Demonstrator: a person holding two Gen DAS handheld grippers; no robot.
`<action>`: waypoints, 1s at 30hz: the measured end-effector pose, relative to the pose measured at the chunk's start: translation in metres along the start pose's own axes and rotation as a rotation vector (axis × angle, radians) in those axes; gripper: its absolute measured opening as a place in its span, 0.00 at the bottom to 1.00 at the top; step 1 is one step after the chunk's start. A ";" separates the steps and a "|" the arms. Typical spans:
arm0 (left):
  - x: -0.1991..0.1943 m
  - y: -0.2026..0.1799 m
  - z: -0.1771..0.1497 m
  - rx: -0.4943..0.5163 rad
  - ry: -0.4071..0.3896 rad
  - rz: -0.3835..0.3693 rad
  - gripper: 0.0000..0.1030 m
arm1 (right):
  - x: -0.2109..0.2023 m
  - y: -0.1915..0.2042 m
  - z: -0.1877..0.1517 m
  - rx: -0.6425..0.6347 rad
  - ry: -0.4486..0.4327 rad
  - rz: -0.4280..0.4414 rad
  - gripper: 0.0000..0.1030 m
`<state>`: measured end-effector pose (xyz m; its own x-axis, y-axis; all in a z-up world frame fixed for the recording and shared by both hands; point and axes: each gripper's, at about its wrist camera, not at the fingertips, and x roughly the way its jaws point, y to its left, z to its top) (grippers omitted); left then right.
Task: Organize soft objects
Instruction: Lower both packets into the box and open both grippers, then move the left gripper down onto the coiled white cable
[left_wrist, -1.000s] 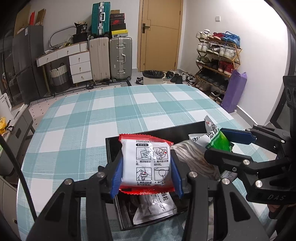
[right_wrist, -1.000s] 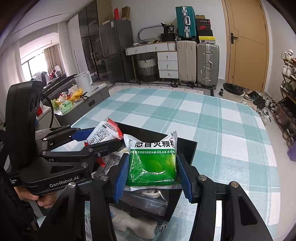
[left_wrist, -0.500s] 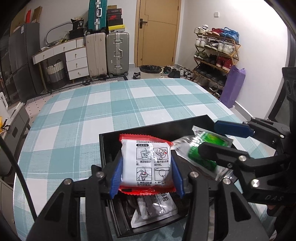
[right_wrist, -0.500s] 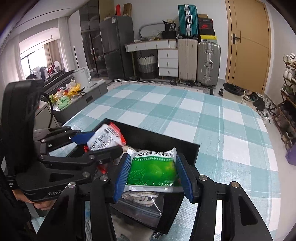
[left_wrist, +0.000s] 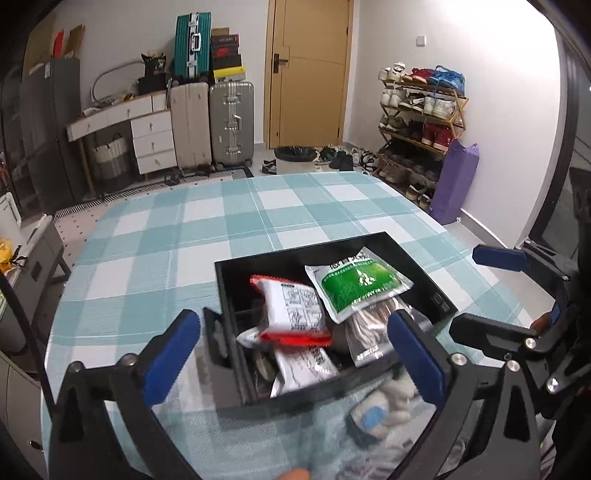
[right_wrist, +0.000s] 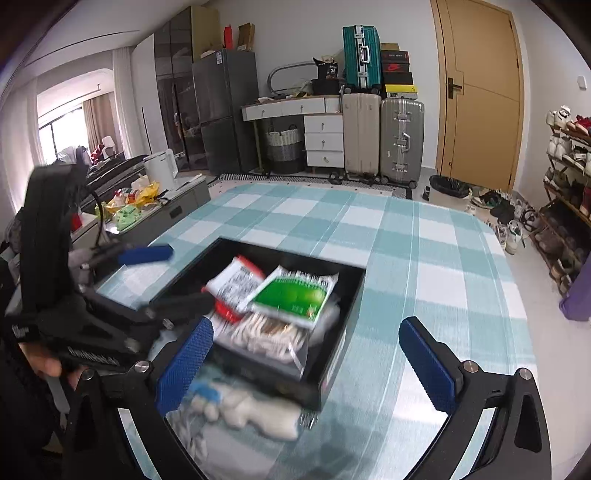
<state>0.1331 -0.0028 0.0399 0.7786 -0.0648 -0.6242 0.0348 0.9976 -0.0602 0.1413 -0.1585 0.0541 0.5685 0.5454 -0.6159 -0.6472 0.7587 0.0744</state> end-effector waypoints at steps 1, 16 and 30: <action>-0.005 0.000 -0.004 0.008 -0.007 0.012 1.00 | -0.002 0.001 -0.004 0.001 0.000 0.001 0.99; -0.026 -0.012 -0.044 0.039 0.025 0.017 1.00 | -0.029 0.015 -0.048 0.020 0.021 -0.048 0.99; -0.028 -0.036 -0.072 0.105 0.114 -0.105 1.00 | -0.029 0.014 -0.055 0.040 0.042 -0.056 0.99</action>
<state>0.0648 -0.0390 0.0032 0.6914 -0.1655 -0.7033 0.1820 0.9819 -0.0521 0.0883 -0.1835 0.0302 0.5804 0.4872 -0.6525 -0.5943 0.8013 0.0696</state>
